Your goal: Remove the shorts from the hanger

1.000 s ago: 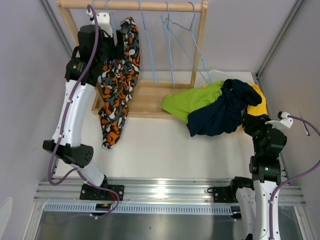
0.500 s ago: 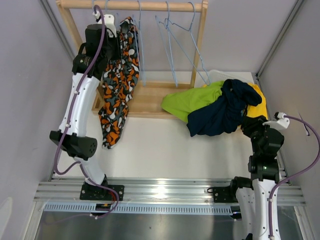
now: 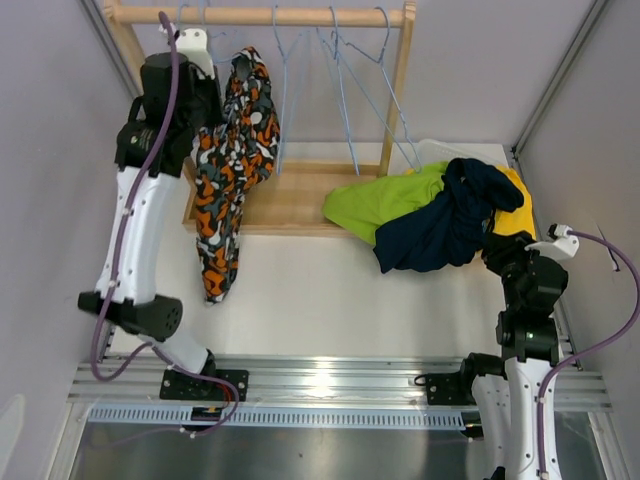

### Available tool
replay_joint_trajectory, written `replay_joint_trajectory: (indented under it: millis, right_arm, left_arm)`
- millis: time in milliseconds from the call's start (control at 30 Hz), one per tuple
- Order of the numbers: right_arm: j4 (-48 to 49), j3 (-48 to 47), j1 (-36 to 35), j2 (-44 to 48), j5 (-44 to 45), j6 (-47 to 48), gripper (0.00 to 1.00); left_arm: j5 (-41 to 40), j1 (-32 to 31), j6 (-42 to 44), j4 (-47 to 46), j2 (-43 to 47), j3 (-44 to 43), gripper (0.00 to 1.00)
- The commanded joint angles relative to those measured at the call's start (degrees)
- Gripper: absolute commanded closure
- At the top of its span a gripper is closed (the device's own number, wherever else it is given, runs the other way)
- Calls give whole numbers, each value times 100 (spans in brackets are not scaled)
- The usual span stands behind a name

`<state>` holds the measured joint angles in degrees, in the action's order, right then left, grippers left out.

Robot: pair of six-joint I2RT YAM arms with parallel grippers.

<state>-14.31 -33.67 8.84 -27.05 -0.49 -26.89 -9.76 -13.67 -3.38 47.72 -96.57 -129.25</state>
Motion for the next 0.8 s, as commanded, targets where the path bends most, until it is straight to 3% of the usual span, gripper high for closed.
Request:
replay_joint_trajectory:
  millis: [0, 167, 300, 600, 700, 733, 767]
  right_arm:
    - [147, -385, -23, 33, 23, 114, 69]
    - [103, -605, -32, 85, -196, 97, 69]
    - [95, -737, -32, 147, -416, 79, 69]
    - [-222, -1071, -40, 270, -566, 149, 69]
    - [249, -888, -40, 463, -1581, 298, 67]
    - [505, -800, -58, 533, -2490, 281, 63]
    - [960, -729, -75, 551, -2839, 194, 52]
  left_arm:
    - [105, -109, 83, -254, 1490, 538, 100]
    - [237, -206, 92, -273, 2528, 1393, 100]
    - [405, -206, 179, -666, 3292, 2638, 100]
    - [764, -241, -93, -247, 3039, 2105, 100]
    - [1167, -364, -198, 33, 3522, 2876, 100]
    - [1265, -460, -216, 174, 3697, 3001, 100]
    - [1379, -548, -207, 315, 3777, 3437, 100]
